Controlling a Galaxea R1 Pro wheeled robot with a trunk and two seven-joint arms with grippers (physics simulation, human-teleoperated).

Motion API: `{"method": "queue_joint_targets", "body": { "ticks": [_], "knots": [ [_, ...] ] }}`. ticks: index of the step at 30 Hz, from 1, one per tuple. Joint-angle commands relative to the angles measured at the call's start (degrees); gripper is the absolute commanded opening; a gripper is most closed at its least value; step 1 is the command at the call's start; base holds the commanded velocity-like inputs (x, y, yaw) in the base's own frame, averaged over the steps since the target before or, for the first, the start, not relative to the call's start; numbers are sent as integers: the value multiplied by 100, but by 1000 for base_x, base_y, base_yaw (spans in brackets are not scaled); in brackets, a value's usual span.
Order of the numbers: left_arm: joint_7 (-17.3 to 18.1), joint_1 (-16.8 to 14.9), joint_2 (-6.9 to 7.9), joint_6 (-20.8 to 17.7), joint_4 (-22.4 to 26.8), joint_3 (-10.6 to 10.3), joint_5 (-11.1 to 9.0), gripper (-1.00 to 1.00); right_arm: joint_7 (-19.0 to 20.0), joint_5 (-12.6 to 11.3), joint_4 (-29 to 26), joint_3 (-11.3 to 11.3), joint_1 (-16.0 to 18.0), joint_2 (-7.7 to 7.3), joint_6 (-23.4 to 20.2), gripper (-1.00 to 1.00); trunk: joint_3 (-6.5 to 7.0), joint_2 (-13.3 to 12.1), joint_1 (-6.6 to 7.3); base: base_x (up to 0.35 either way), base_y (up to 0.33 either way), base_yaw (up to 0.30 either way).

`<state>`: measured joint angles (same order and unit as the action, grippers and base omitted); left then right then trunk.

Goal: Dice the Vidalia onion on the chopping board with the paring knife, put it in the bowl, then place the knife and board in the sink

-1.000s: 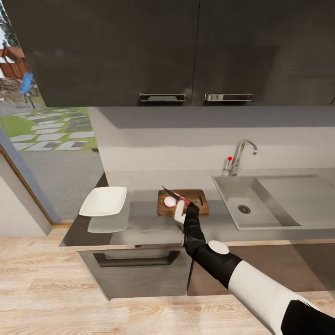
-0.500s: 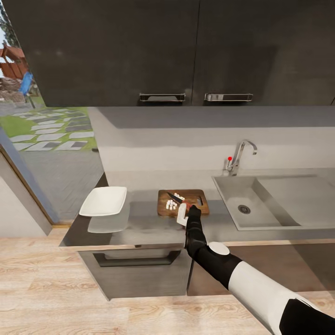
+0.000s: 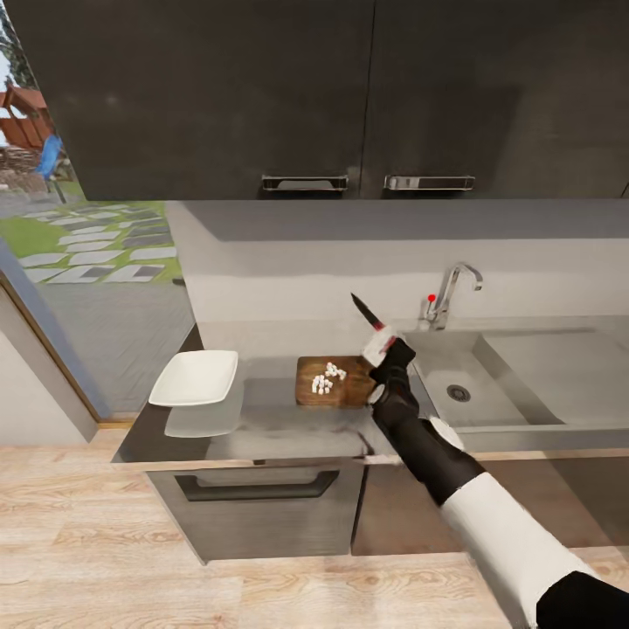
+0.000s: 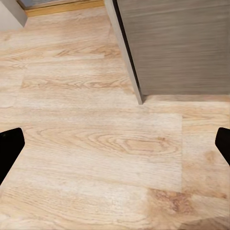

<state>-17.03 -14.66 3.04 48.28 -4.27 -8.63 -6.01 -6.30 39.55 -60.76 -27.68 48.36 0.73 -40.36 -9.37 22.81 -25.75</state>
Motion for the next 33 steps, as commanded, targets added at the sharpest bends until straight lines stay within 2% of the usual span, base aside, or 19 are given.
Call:
{"method": "queue_joint_targets", "body": {
  "ticks": [1, 2, 4, 6, 7, 8, 9, 11, 13, 16, 21, 23, 25, 26, 28, 29, 31, 33],
  "knots": [
    [6, -11, -4, 32, -21, -51, -58, 100, 263, -42, -195, 504, 7, -9, -36, -100, -13, 11, -4, 0, 0, 0],
    [6, -11, -4, 32, -21, -51, -58, 100, 533, -43, -332, 875, 7, -16, -41, -100, -13, 11, -4, 0, 0, 0],
    [6, -11, -5, 32, -21, -51, -58, 100, 1465, -34, -733, 1906, 11, -43, -69, -100, -13, 11, -4, 0, 0, 0],
    [6, -11, -5, 32, -21, -51, -58, 100, 2239, -32, -946, 2749, 14, -178, -235, -100, -13, 11, -4, 0, 0, 0],
    [6, -11, -5, 32, -21, -51, -58, 100, 2548, -35, -1011, 3053, 15, -281, -494, -100, -13, 11, -4, 0, 0, 0],
    [10, -11, -5, 32, -21, -51, -58, 100, 2834, -40, -1061, 3259, 15, -356, -829, -100, -13, 11, -4, 0, 0, 0],
    [11, -11, -5, 32, -21, -51, -58, 100, 3084, -39, -1121, 3407, 15, -401, -1106, -100, -13, 11, -4, 0, 0, 0],
    [8, -11, -5, 32, -23, -51, -58, 100, 3335, -36, -1213, 3685, 15, -494, -1359, -100, -13, 11, -4, 0, 0, 0],
    [7, -11, -5, 28, -27, -51, -58, 100, 3401, -36, -1243, 3819, 15, -575, -1431, -100, -13, 11, -4, 0, 0, 0],
    [7, -11, -12, 13, -29, -52, -58, 100, 3428, -47, -1252, 3861, 15, -740, -1454, -100, -13, 11, -4, 0, 0, 0],
    [0, -11, -9, -130, -30, -52, -58, 100, 3433, -60, -1235, 3859, 15, -779, -1457, -100, -13, 11, -4, 78, -30, 0],
    [5, -11, -8, -744, -30, -51, -63, 100, 3434, -61, -1229, 3865, 15, -777, -1457, -100, -13, 11, -4, 207, -154, 0],
    [133, -11, -6, -1795, -30, -51, -66, 100, 3434, -62, -1228, 3865, 15, -776, -1460, -100, -13, 11, -4, 172, -59, 0],
    [241, -11, -6, -2142, -30, -51, -66, 100, 3434, -62, -1228, 3866, 15, -776, -1460, -100, -13, 11, -4, 127, -25, 0],
    [696, -11, 9, -2848, -34, -46, -68, 100, 3434, -62, -1227, 3867, 15, -776, -1459, -100, -13, 11, -4, 49, -10, 0],
    [873, -11, 15, -3017, -36, -44, -72, 100, 3430, -62, -1227, 3868, 15, -778, -1463, -100, -13, 11, -4, 17, -3, 0],
    [1012, -11, 21, -3203, -40, -43, -74, 100, 3426, -62, -1227, 3918, 15, -783, -1465, -100, -13, 11, -4, 7, -1, 0],
    [1048, -11, 42, -3399, -45, -42, -77, 100, 3425, -57, -1227, 4109, 15, -784, -1466, -100, -13, 11, -4, 2, 0, 0]
  ]
}}
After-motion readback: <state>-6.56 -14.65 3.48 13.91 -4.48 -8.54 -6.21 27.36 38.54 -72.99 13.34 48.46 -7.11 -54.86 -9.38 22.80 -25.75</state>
